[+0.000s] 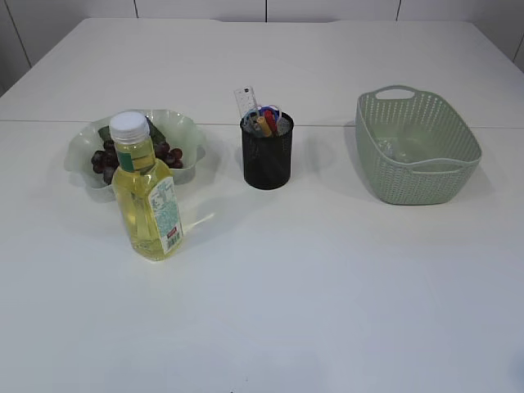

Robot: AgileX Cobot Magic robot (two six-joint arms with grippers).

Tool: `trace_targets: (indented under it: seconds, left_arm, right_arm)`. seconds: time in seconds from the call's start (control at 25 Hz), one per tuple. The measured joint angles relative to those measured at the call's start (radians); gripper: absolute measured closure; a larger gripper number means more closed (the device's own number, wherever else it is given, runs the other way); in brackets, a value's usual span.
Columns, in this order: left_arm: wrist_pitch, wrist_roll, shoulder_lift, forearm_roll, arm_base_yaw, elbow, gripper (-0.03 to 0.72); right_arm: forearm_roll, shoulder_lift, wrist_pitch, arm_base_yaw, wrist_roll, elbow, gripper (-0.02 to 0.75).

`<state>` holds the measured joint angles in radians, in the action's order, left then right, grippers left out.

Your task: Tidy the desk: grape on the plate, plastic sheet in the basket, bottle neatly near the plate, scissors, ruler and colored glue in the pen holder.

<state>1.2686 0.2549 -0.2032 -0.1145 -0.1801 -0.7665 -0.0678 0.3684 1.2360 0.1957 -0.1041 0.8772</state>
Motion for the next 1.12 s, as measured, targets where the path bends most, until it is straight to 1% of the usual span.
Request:
trace_targets:
  seconds: [0.2, 0.36, 0.52, 0.6, 0.68, 0.8, 0.92, 1.0, 1.12]
  left_arm:
    - [0.002, 0.000, 0.147, 0.042, 0.000, 0.063, 0.257]
    - [0.006, -0.017, 0.192, 0.073, 0.000, 0.116, 0.257]
    - [0.008, -0.058, 0.192, 0.115, 0.000, 0.171, 0.257]
    - [0.002, -0.067, 0.192, 0.115, 0.000, 0.189, 0.257]
    - [-0.022, -0.074, 0.192, 0.115, 0.000, 0.195, 0.257]
    - [-0.076, -0.088, 0.192, 0.115, 0.000, 0.206, 0.255]
    - [-0.122, -0.098, 0.192, 0.115, 0.000, 0.220, 0.249]
    - [-0.145, -0.103, 0.192, 0.115, 0.000, 0.236, 0.237]
    - [-0.156, -0.105, 0.192, 0.115, 0.000, 0.241, 0.193]
  right_arm:
    - [0.000, -0.224, 0.034, 0.000, 0.008, -0.057, 0.416]
    - [0.010, -0.371, 0.040, 0.000, 0.013, -0.127, 0.416]
    - [0.043, -0.390, 0.044, 0.000, 0.019, -0.206, 0.416]
    - [0.068, -0.390, 0.044, 0.000, 0.036, -0.248, 0.415]
    - [0.068, -0.390, 0.029, 0.000, 0.063, -0.297, 0.409]
    - [0.073, -0.390, -0.032, 0.000, 0.104, -0.353, 0.370]
    - [0.075, -0.390, -0.073, 0.000, 0.123, -0.372, 0.338]
    - [0.075, -0.390, -0.074, 0.000, 0.125, -0.378, 0.332]
    - [0.075, -0.390, -0.076, 0.000, 0.127, -0.380, 0.330]
